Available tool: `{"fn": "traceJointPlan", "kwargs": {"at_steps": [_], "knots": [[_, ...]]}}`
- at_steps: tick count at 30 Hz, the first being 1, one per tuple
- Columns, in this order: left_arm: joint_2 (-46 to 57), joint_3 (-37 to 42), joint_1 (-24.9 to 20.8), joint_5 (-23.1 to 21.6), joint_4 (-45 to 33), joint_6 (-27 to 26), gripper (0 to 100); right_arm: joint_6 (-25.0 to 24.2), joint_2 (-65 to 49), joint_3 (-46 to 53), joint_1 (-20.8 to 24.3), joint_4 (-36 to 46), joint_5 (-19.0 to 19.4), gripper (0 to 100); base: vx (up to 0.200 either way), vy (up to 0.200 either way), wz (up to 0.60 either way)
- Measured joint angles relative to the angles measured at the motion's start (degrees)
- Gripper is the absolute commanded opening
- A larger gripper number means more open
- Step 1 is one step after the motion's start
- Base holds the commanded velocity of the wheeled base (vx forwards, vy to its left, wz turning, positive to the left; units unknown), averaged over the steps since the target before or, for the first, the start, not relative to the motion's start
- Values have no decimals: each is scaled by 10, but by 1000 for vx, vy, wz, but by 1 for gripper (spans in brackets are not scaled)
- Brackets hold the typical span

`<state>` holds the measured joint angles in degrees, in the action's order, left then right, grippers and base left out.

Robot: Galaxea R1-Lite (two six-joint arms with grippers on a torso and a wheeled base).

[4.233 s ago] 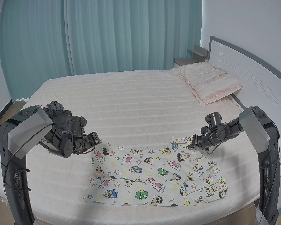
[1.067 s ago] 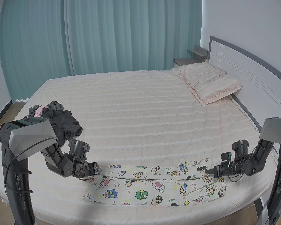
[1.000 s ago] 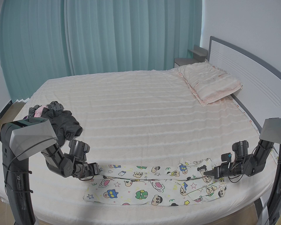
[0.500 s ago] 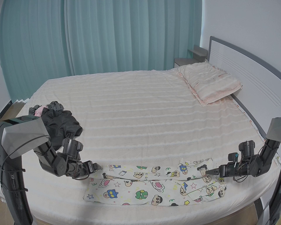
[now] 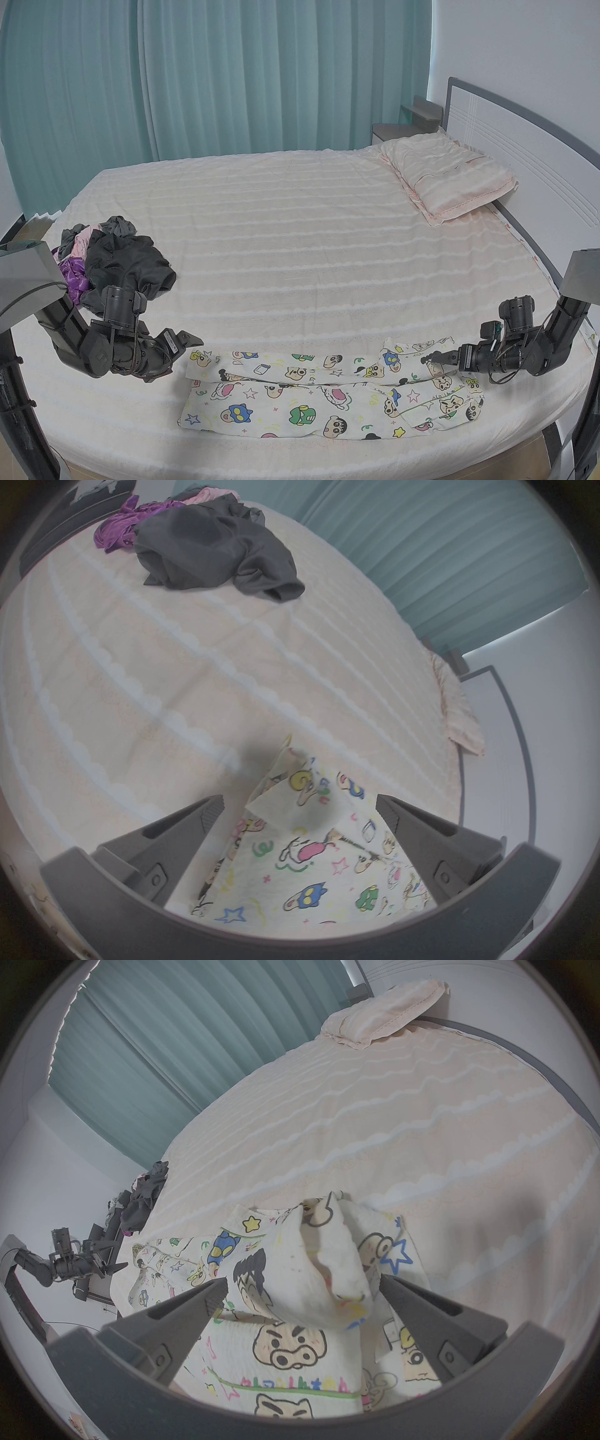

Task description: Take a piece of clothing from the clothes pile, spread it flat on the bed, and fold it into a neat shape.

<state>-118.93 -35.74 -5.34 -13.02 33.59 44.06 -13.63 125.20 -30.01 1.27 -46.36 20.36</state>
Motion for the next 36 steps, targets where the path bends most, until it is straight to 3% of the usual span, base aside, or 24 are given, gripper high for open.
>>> {"fn": "traceJointPlan", "kwargs": {"at_steps": [10,23,24,36], "knots": [[11,78,0,-4,128,25,100,-11,8,8,13,3,-35,0,0,0,0],[5,106,-1,-5,139,26,100,-2,-1,47,9,8,-95,0,0,0,0],[5,106,-1,-5,139,26,100,0,-1,48,9,7,-97,100,0,0,0],[-2,109,-2,-6,142,26,100,5,-33,66,7,3,-100,100,0,0,0]]}}
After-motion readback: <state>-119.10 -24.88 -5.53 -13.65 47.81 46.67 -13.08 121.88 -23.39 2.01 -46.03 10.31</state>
